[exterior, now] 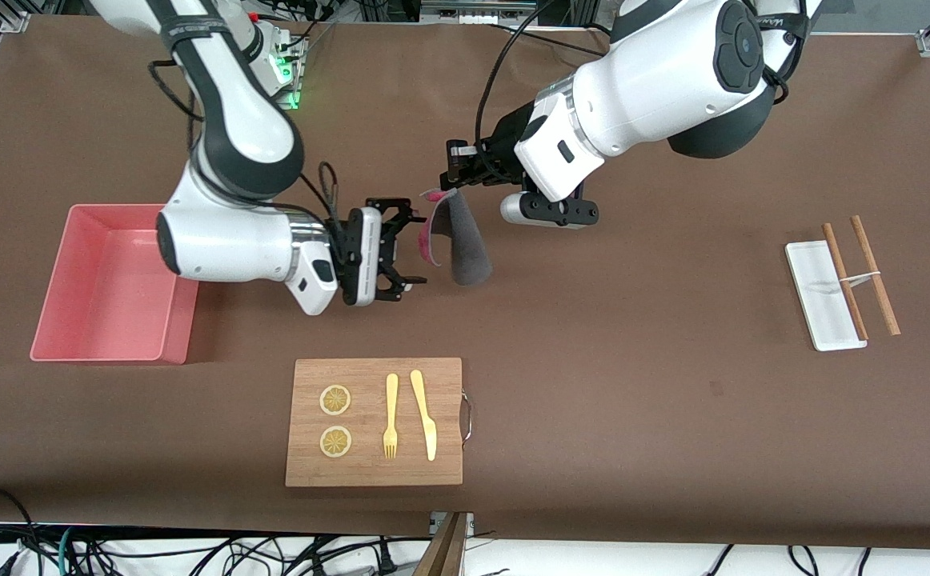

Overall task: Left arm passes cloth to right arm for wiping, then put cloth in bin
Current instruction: 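Grasp the hanging cloth with the right gripper beside the left gripper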

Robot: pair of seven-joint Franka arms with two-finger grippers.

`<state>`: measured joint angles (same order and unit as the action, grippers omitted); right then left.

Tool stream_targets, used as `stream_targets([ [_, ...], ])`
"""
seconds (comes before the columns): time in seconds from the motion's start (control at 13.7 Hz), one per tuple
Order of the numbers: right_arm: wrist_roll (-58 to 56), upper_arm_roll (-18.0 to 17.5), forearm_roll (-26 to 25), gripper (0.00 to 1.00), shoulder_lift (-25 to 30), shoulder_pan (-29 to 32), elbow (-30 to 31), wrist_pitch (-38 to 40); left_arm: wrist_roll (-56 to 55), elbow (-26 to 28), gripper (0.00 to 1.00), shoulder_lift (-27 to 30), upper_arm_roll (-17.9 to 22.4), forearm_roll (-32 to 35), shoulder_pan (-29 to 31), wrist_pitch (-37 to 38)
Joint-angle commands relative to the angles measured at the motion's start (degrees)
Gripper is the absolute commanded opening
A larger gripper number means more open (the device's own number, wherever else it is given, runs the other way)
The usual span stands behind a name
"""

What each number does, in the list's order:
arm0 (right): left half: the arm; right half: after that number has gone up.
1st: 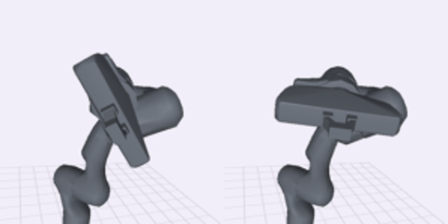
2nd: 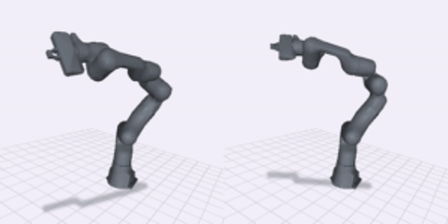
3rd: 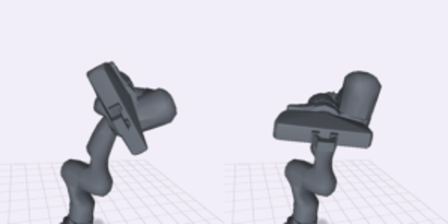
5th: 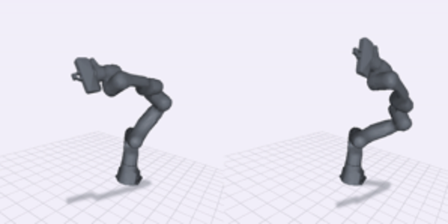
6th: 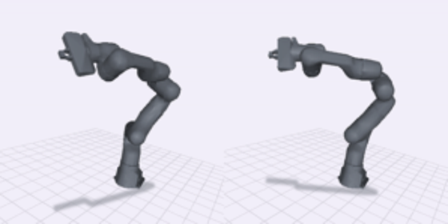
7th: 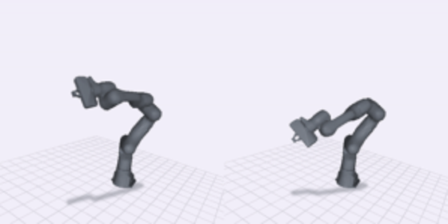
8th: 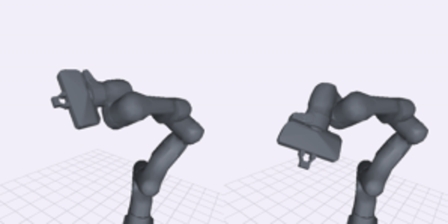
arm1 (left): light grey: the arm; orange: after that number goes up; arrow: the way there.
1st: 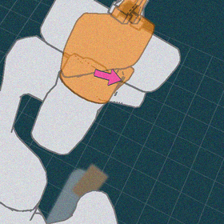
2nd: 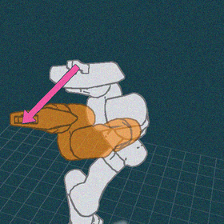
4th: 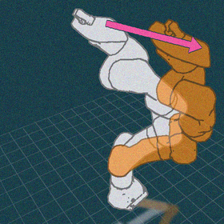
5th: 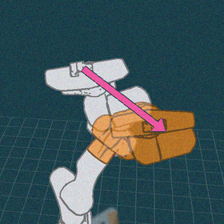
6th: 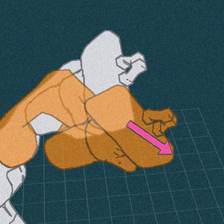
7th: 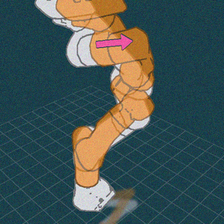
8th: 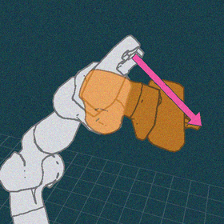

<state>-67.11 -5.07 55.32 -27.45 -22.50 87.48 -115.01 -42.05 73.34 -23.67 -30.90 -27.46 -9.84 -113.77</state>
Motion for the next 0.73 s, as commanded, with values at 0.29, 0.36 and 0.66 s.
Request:
stream_targets([
  [0.29,6.54,0.5,1.02,0.2,-1.2,-4.48,-1.96,-7.85,-0.22,-1.36,0.0,-0.68,0.23,-0.93,-0.36,-0.23],
  [0.36,7.6,0.42,0.84,0.04,-1.2,-4.74,-2.05,-8.03,-0.22,-1.36,0.0,-0.68,0.23,-0.93,-0.36,-0.23],
  [0.66,7.7,0.68,0.14,0.0,-1.11,-4.4,-2.23,-7.42,-0.22,-1.27,0.0,-0.76,0.23,-0.93,-0.36,-0.23],
])
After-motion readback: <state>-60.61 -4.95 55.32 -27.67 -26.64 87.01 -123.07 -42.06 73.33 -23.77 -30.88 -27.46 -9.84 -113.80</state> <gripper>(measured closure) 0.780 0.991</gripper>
